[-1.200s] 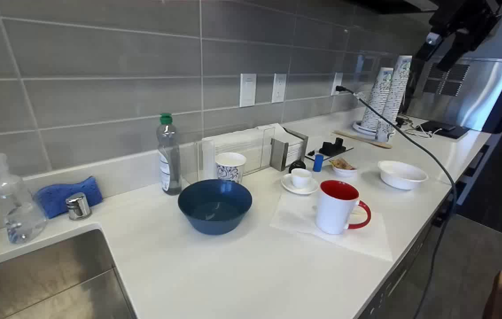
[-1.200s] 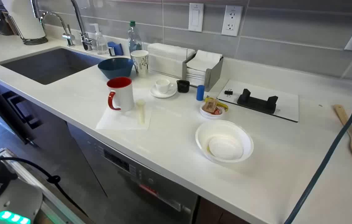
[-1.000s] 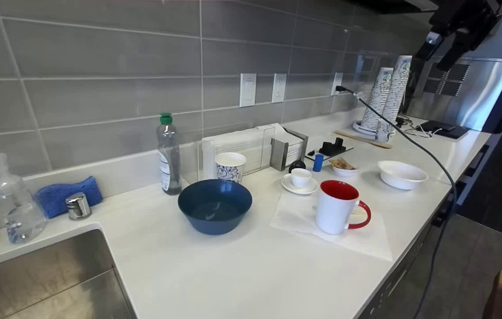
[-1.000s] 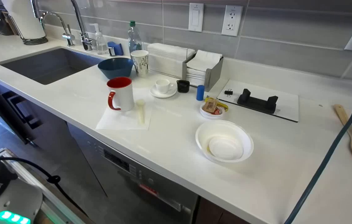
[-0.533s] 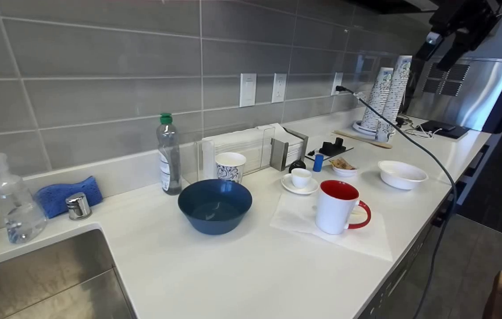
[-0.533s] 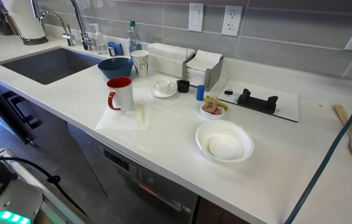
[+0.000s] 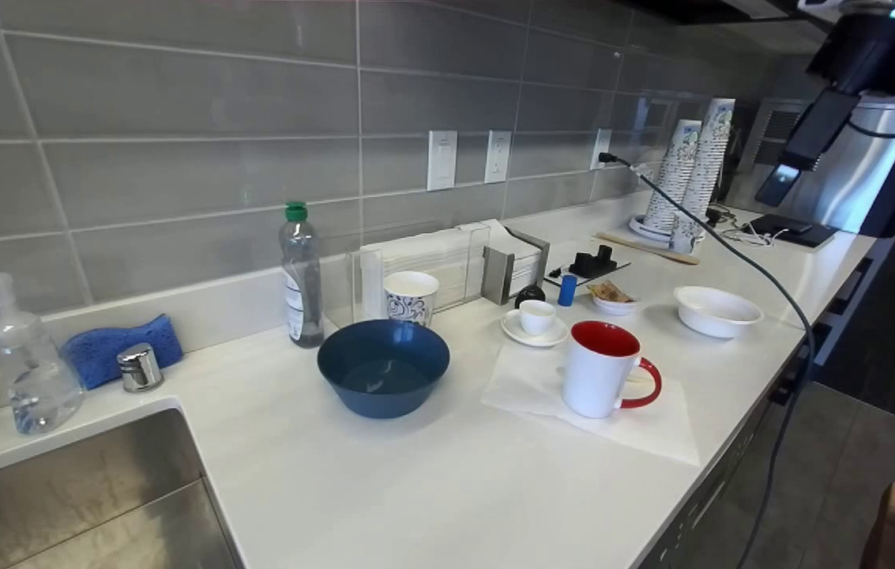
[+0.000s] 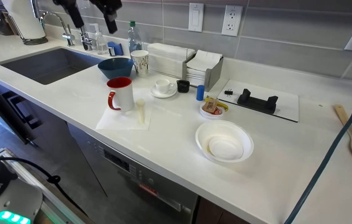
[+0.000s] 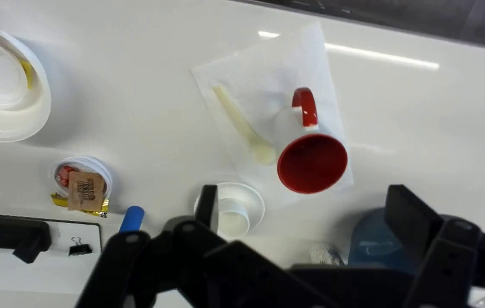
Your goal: Use the white spoon to place some liquid from the blue bowl into the white teacup.
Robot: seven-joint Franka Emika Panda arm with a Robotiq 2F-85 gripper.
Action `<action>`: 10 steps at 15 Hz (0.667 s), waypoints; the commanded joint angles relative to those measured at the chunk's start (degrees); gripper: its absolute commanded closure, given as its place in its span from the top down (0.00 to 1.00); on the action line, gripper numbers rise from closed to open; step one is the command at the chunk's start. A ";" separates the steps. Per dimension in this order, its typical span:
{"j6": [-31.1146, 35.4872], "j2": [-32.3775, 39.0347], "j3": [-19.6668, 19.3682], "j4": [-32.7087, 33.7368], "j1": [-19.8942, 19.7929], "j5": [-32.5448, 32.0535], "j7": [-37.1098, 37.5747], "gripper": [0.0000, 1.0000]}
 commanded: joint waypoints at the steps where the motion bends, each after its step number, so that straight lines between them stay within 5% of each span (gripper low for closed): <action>1: 8.11 -1.29 -4.14 -7.65 0.84 -5.68 -10.42 1.00; 4: 16.80 4.73 -9.13 -5.97 2.41 -7.20 -18.78 1.00; 5: 11.65 1.68 -6.24 -5.91 0.92 -5.35 -14.47 1.00; 10: 12.17 2.59 -6.50 -5.52 0.98 -5.33 -15.07 1.00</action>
